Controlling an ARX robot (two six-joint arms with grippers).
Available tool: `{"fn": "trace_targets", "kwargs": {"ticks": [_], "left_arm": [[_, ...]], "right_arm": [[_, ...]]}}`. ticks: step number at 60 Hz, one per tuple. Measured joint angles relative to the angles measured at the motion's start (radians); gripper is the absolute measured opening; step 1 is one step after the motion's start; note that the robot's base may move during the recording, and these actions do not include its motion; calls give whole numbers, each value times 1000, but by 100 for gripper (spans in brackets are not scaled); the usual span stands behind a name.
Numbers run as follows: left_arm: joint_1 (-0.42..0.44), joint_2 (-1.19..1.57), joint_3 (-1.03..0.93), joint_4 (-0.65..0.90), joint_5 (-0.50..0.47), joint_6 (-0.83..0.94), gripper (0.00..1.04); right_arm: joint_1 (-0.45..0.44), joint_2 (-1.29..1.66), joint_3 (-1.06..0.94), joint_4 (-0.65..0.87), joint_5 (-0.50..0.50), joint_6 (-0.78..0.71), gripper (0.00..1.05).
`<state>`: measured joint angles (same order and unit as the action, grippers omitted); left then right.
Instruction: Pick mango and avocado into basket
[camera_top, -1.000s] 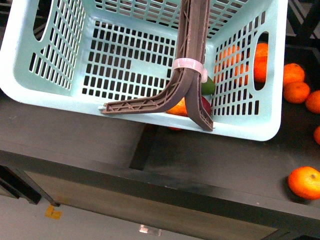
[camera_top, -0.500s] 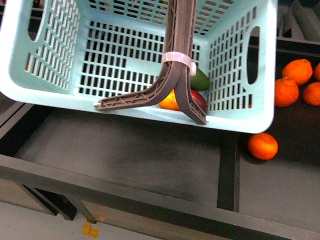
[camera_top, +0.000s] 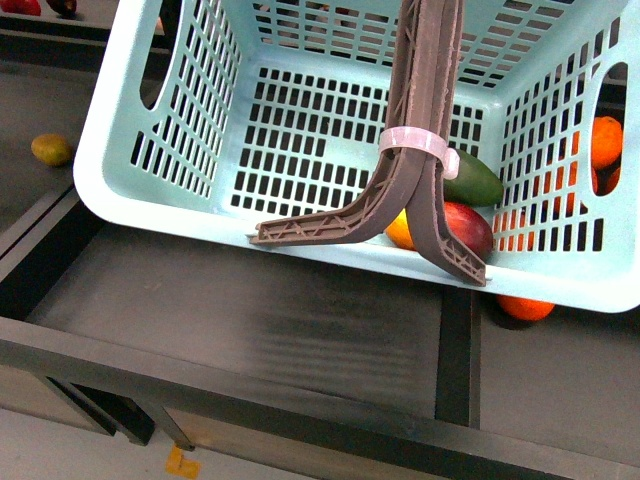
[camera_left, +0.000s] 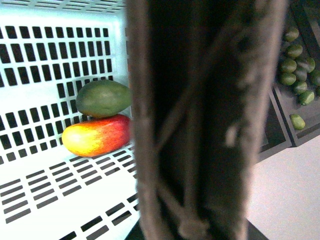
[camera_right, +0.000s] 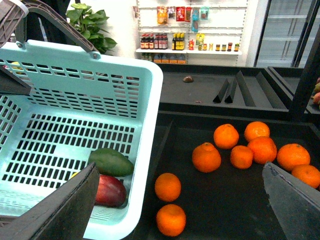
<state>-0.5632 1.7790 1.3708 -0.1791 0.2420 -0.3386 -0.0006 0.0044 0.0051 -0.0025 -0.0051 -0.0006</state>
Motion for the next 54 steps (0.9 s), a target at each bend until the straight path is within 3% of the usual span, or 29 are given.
{"fn": "trace_targets", "kwargs": {"ticks": [23,29,35,43,50,54], "left_arm": [[15,0,-1,4,-45,11,5],[17,25,-32,155,0,127,5],[26,132,82,193,-54,220,5],[55,329,346,128,-228,-36,5],[116,600,762,-117,-451,-455,5],[146,732,986,-254,-528,-603,5]], "right_arm": [[0,0,0,0,0,0,97],[0,0,0,0,1,0,97],[0,0,0,0,0,0,97],[0,0,0,0,0,0,97],[0,0,0,0,0,0,97],[0,0,0,0,0,0,97]]}}
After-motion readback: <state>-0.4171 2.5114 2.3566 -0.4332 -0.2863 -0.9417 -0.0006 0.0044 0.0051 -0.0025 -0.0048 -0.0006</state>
